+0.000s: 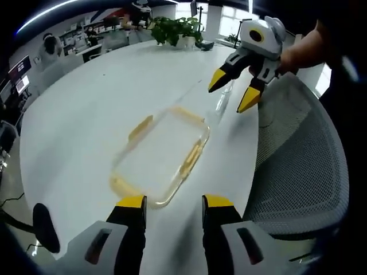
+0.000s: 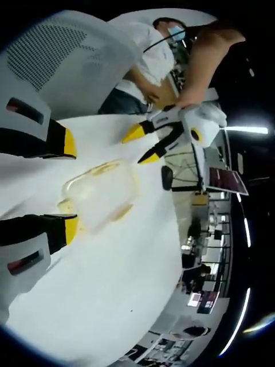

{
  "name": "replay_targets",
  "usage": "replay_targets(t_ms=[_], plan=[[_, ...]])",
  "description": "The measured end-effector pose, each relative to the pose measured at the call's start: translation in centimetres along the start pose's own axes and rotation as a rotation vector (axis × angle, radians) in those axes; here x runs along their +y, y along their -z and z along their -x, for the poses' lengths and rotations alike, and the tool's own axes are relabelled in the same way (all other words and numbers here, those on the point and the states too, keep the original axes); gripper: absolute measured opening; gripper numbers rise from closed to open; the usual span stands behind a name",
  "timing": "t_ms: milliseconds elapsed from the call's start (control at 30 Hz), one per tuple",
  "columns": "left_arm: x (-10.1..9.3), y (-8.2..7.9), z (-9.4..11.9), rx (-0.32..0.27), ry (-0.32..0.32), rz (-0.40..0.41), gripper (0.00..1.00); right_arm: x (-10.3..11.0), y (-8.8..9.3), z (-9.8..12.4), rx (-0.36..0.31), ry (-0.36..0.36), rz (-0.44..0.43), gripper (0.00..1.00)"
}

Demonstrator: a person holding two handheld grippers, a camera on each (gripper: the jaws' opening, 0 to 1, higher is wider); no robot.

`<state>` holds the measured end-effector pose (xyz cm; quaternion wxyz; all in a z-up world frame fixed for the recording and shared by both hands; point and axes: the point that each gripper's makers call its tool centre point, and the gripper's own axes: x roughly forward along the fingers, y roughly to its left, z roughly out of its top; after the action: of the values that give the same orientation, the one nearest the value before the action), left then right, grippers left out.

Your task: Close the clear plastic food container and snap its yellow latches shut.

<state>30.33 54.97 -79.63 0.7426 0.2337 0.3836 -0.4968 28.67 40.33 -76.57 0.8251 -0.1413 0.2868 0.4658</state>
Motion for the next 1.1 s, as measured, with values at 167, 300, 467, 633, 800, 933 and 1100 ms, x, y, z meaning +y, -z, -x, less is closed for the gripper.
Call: replay_targets(t_ms=[167, 300, 467, 633, 800, 933, 1100], plan=[[0.4, 0.1, 0.1, 0.009, 0.004, -0.010, 0.37, -0.3, 0.1, -0.3, 0.025, -0.001, 0.013, 0.38], [0.4, 0.2, 0.1, 0.014, 0.010, -0.020, 0.38, -0.8, -0.2, -0.6, 0.035, -0.004, 0.046, 0.38], [0.6, 0.2, 0.0, 0.024, 0.019, -0.038, 0.38, -1.4, -0.4, -0.8, 0.053, -0.003, 0.071, 0.38], [1.5, 0.4, -0.1, 0.035, 0.019, -0.049, 0.38, -2.2, -0.5, -1.0, 0.076, -0.005, 0.079, 0.39], [1.9, 0.3, 0.0, 0.035, 0.026, -0.057, 0.38, -2.3, -0.5, -1.3, 0.084, -0.025, 0.099, 0.39], [2.4, 0.5, 0.1, 0.050, 0.025, -0.056, 0.38, -2.5, -0.3, -1.4, 0.109, -0.025, 0.105, 0.40], [2.6, 0.6, 0.3, 0.057, 0.028, -0.072, 0.38, -2.4, -0.5, -1.5, 0.115, -0.032, 0.120, 0.40]])
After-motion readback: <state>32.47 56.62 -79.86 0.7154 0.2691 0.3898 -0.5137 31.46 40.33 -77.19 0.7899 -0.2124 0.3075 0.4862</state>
